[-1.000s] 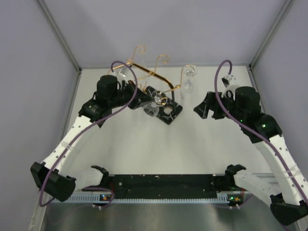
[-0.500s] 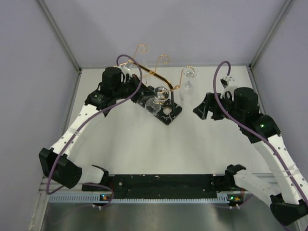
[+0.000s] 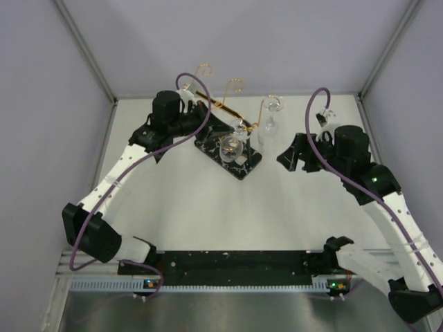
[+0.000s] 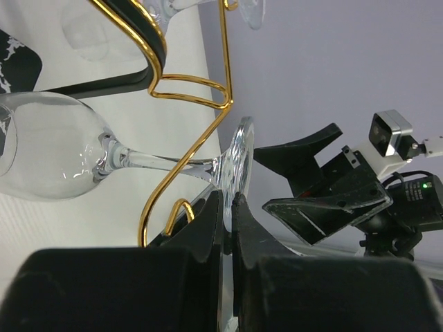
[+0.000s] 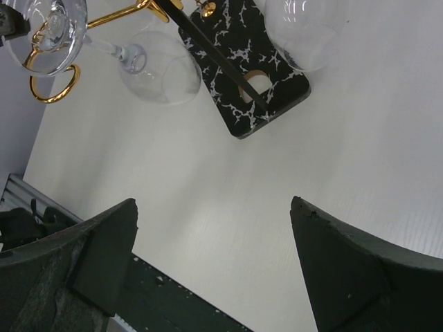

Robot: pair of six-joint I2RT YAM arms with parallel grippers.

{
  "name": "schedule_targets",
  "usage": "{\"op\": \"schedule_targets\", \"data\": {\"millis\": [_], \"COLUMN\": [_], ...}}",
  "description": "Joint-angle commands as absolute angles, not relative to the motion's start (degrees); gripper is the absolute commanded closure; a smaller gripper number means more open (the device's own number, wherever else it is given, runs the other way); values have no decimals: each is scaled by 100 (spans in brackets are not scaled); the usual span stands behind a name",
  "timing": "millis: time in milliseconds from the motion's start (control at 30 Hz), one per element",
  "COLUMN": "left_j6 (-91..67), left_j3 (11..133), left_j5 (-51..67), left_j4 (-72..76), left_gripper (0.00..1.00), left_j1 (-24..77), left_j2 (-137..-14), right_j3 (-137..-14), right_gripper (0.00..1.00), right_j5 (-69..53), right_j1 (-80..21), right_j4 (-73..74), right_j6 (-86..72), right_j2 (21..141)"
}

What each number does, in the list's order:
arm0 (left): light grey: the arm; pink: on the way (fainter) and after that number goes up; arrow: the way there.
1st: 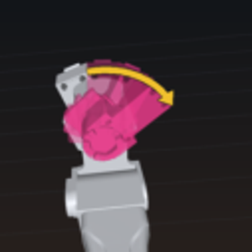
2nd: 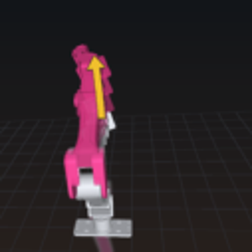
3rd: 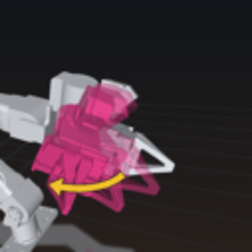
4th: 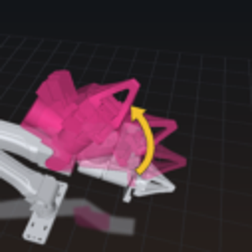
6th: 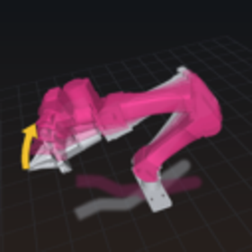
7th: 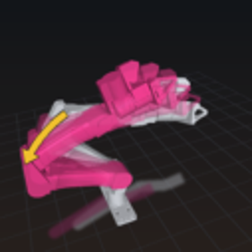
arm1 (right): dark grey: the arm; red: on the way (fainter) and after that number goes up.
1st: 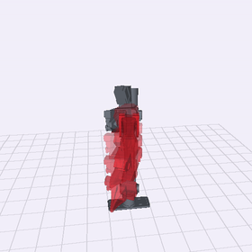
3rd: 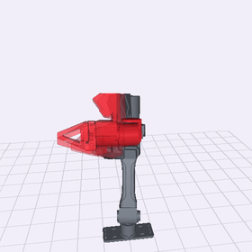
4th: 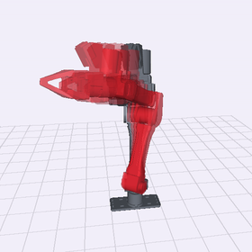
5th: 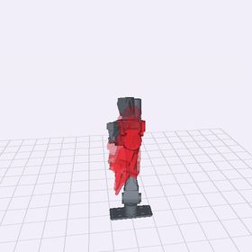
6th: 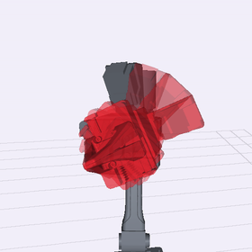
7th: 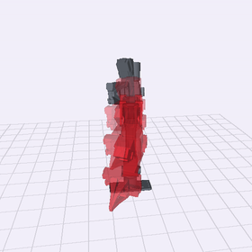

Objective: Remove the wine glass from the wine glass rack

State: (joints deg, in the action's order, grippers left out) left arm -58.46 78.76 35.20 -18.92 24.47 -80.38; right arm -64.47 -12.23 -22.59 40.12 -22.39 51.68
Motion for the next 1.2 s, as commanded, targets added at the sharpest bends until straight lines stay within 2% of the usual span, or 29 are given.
{"op": "schedule_targets", "data": {"millis": [0,333,600,967,1100,1167], "left_j6": [-6196,-6854,-7549,-8445,-8718,-8876], "left_j3": [8138,8139,7436,6548,6434,6337], "left_j5": [3823,3937,3999,3999,3955,3964], "left_j4": [-748,-142,966,2319,2759,3005], "left_gripper": [100,100,100,100,100,100], "left_j1": [2531,2803,2883,2927,2927,2927], "left_j2": [-7910,-7612,-6900,-6012,-5950,-5941], "right_j3": [-6407,-6170,-6029,-6170,-5828,-5425], "right_gripper": [9,10,10,10,10,11], "right_j5": [-1125,-878,-2170,-3006,-3418,-3699], "right_j1": [-2241,-2189,-1503,-1512,-1503,-1512], "right_j4": [3753,3744,3559,3455,2710,1850], "right_j6": [-2390,-2768,-3295,-4034,-4507,-4859], "right_j2": [5212,5186,4869,4237,4087,4078]}}
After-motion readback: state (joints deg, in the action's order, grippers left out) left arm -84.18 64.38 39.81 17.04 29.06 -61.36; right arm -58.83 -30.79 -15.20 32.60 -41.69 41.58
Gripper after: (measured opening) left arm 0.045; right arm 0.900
